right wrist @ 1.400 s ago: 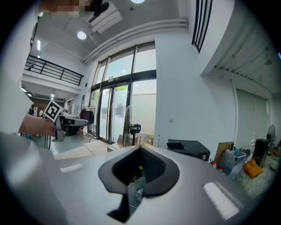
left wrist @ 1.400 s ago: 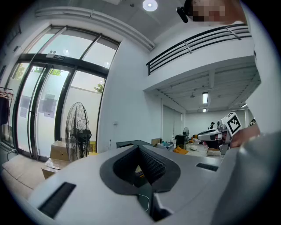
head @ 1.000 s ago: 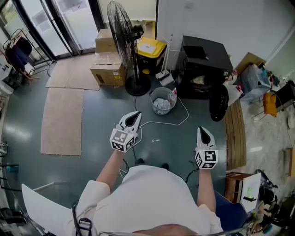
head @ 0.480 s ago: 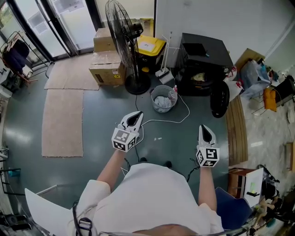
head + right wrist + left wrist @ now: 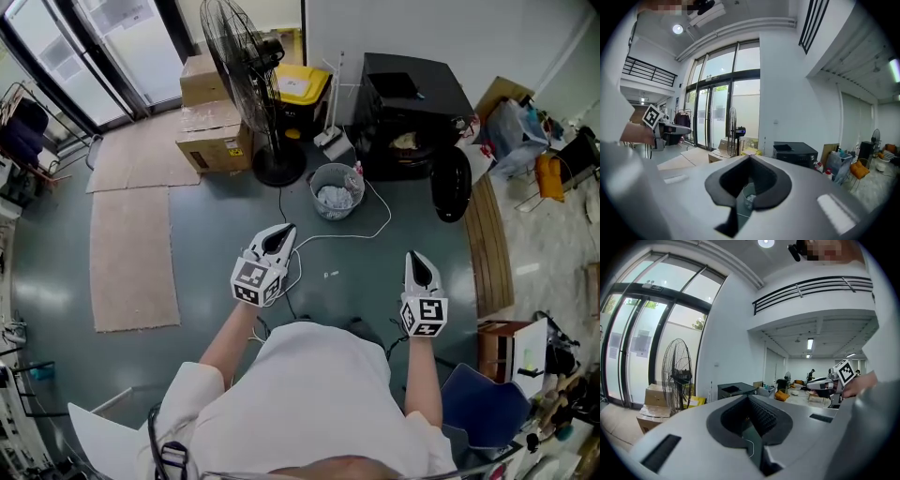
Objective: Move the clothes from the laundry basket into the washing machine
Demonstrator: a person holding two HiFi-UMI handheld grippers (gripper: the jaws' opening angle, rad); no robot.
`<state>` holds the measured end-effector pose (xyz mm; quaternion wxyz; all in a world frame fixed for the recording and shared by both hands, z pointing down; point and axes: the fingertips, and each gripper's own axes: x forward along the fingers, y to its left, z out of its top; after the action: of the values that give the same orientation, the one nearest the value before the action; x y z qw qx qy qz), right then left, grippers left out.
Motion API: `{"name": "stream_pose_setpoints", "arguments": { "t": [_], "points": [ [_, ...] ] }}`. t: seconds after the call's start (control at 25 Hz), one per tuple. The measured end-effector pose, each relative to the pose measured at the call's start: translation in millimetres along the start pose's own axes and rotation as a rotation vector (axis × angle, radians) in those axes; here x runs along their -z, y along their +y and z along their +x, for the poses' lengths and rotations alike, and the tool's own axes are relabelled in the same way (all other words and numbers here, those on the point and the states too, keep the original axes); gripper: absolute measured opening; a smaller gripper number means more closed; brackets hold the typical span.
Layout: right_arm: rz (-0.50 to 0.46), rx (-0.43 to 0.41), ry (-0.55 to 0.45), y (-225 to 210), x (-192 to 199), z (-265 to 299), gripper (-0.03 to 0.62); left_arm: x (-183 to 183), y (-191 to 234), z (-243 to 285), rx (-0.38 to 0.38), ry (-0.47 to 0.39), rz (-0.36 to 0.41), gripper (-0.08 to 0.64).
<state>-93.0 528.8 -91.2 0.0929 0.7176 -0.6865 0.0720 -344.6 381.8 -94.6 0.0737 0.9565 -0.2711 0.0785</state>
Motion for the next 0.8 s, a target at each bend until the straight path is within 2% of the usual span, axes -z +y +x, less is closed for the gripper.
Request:
{"name": "stream_pose_setpoints", "arguments": {
  "t": [0.24,0.48,0.8],
  "points": [
    [-0.034,0.014,0.012,9.6,0.4,10.0,0.011,8.2,15.5,2.2,0.03,0.012,-0.001,0.005],
    [-0.033,0.003,0.038,11.9,15.8,25.2,0.011,24.2,25.6,18.0,0.03,0.02,-0.028,0.005],
    [-0.031,-0.063,0.047,-22.5,24.5,89.0,0.011,29.0,44.7,64.5,-0.021,0.035,-0.018,0.005]
  ]
}}
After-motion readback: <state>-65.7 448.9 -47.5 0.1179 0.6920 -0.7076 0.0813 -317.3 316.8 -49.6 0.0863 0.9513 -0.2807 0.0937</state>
